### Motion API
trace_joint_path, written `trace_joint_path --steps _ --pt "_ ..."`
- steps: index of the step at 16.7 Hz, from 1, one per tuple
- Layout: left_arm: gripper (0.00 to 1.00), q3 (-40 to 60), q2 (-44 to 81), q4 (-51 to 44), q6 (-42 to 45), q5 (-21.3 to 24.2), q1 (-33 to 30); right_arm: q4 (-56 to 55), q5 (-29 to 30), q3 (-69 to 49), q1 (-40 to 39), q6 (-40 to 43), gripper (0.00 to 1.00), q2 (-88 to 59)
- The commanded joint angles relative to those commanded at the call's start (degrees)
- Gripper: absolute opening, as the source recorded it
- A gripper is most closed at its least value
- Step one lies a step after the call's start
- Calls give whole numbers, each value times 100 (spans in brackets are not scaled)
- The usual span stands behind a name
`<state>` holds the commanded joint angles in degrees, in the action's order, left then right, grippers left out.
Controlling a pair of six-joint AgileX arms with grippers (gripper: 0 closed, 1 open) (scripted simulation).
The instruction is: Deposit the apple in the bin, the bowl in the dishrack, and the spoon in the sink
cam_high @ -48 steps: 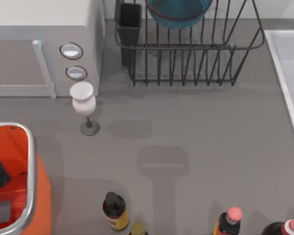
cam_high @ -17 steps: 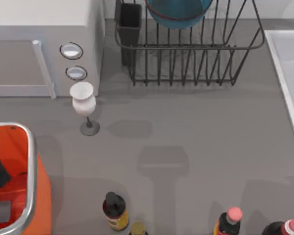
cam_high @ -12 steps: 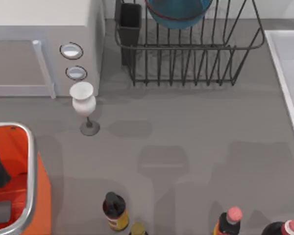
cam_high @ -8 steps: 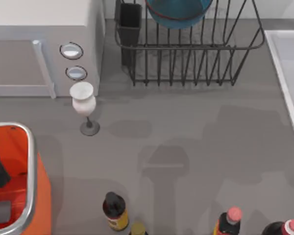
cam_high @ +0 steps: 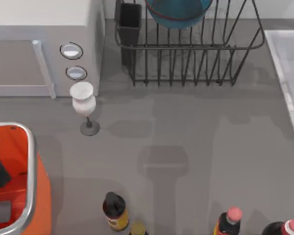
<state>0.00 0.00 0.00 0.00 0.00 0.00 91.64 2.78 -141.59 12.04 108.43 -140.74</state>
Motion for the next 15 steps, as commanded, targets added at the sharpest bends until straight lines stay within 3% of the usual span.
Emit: trace_joint_path --steps 6,15 --pt "100 0 0 0 0 0 0 545 4 -2138 -297 -479 0 -1405" --pt "100 0 0 0 0 0 0 691 2 -2550 -324 -545 0 -1755"
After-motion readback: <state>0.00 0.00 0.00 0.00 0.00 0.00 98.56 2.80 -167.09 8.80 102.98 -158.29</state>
